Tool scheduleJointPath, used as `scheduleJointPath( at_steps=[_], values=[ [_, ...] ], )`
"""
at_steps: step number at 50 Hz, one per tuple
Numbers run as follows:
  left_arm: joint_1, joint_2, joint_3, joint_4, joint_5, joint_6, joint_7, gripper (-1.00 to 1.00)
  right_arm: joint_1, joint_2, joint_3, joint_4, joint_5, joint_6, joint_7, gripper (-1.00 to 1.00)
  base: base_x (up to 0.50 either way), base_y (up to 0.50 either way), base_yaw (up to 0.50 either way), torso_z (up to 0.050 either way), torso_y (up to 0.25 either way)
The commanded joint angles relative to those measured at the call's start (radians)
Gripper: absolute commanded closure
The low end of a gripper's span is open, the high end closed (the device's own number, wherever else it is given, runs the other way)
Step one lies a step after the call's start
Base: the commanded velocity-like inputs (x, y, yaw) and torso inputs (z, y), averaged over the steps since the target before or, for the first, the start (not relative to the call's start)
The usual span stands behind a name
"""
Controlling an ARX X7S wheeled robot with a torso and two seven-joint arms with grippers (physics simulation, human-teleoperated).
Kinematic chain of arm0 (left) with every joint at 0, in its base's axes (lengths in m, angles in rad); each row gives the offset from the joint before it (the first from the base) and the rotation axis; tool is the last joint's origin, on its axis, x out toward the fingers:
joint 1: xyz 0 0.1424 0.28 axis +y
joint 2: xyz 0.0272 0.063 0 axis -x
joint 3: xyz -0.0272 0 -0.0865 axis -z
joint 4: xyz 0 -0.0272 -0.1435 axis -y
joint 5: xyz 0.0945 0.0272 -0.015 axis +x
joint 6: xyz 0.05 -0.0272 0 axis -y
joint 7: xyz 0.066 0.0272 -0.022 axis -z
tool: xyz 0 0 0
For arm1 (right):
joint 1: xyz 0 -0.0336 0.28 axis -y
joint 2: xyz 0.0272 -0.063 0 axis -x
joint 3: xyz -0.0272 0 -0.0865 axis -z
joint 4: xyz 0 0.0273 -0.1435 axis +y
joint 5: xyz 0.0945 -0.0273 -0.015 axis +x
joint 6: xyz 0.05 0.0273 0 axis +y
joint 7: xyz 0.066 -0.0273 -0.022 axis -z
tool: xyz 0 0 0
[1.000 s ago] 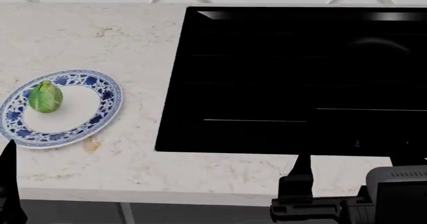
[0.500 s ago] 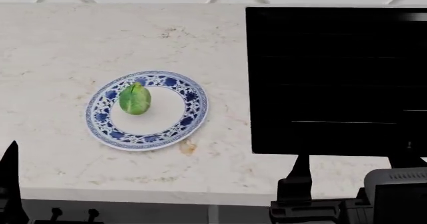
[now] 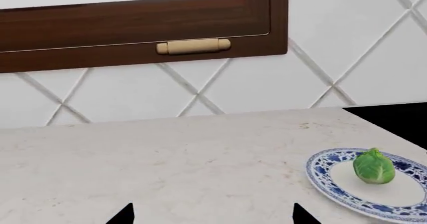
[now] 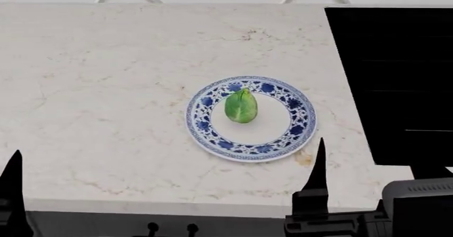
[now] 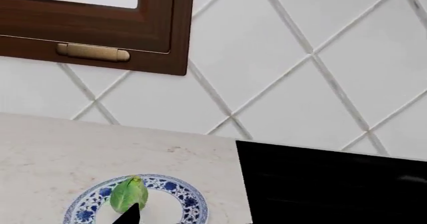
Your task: Pick the brussels sprout from the plate and place it in the pan.
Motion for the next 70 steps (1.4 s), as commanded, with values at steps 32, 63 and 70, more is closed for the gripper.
scheduleJointPath(
  at_steps=[32, 63, 70],
  values=[
    [-0.009, -0.015, 0.001, 0.004, -0.034, 0.009, -0.036, -1.00, 0.097, 0.045, -0.046, -0.051, 0.085, 0.110, 0.000, -1.00, 0.33, 0.12, 0.00, 0.000, 0.000],
    [0.010, -0.035, -0.024, 0.002, -0.080, 0.018, -0.045, -1.00, 0.450, -0.098, 0.171, 0.234, 1.233, 0.671, 0.598, -1.00, 0.13, 0.01, 0.00, 0.000, 0.000],
    [0.015, -0.035, -0.033, -0.004, -0.098, 0.024, -0.044, -1.00, 0.542, -0.040, 0.012, 0.354, 1.229, 0.683, 0.685, -1.00, 0.00, 0.00, 0.00, 0.000, 0.000]
  ],
)
